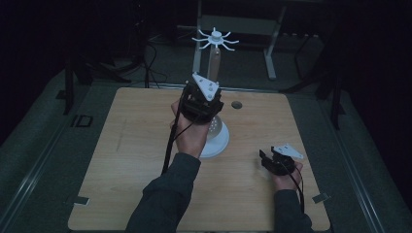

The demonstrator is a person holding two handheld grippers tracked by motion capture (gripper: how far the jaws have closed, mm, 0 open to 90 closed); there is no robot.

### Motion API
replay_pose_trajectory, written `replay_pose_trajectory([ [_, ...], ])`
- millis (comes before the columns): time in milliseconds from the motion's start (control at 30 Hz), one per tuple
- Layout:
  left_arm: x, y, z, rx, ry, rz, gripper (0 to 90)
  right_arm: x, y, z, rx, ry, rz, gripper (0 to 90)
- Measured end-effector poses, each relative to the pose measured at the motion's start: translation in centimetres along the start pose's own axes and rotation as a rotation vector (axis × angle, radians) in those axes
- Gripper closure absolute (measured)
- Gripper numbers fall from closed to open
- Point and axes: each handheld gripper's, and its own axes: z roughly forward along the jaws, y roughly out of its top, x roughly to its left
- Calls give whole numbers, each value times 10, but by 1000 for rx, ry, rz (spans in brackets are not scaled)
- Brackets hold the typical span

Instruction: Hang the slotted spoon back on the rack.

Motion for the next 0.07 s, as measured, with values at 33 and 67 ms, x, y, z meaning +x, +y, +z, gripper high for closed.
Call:
replay_pose_trajectory([
  [33,1,-2,0,10,-9,3,519,0,0,0,3,-3,4,460],
  [67,1,-4,-1,19,-19,6,516,-1,0,0,6,-7,6,460],
])
